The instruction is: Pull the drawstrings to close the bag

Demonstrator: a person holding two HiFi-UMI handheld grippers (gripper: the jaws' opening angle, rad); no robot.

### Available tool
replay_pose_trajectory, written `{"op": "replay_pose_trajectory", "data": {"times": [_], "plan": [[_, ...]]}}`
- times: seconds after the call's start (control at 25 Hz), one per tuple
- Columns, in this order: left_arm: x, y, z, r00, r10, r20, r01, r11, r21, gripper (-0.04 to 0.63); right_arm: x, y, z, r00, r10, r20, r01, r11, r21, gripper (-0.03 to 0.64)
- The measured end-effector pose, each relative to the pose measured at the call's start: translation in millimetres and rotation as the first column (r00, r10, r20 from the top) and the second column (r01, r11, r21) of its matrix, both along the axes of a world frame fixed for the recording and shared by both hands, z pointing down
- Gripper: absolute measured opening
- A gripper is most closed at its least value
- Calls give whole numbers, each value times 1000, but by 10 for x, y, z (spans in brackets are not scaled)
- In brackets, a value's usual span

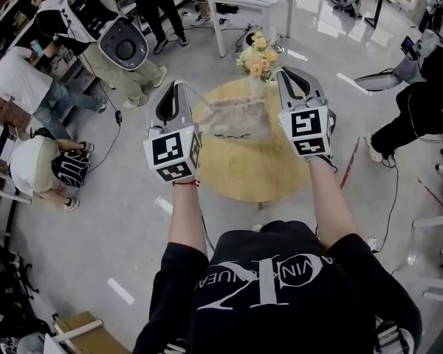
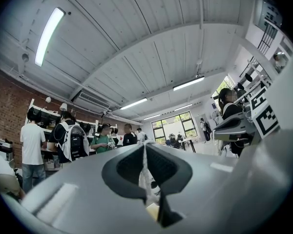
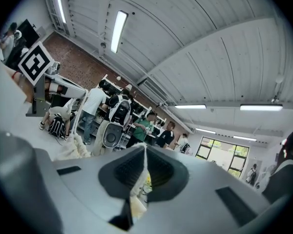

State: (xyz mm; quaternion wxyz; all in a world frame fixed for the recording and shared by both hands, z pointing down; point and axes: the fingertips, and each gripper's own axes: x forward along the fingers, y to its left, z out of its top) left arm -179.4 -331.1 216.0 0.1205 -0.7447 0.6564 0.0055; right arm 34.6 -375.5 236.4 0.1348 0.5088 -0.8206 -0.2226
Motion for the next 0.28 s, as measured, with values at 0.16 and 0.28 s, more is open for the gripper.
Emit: {"op": "replay_pose_trajectory", "data": {"times": [0.16,0.28], "plan": [[15,10,-63,1000,1,10,-1,1000,29,18,-11,0,-47,1000,-7,10,7,1000,12,20],[35,12,-112,1000,1,23,-2,999,53,18,-7,-7,-81,1000,-9,12,8,1000,20,20]]}}
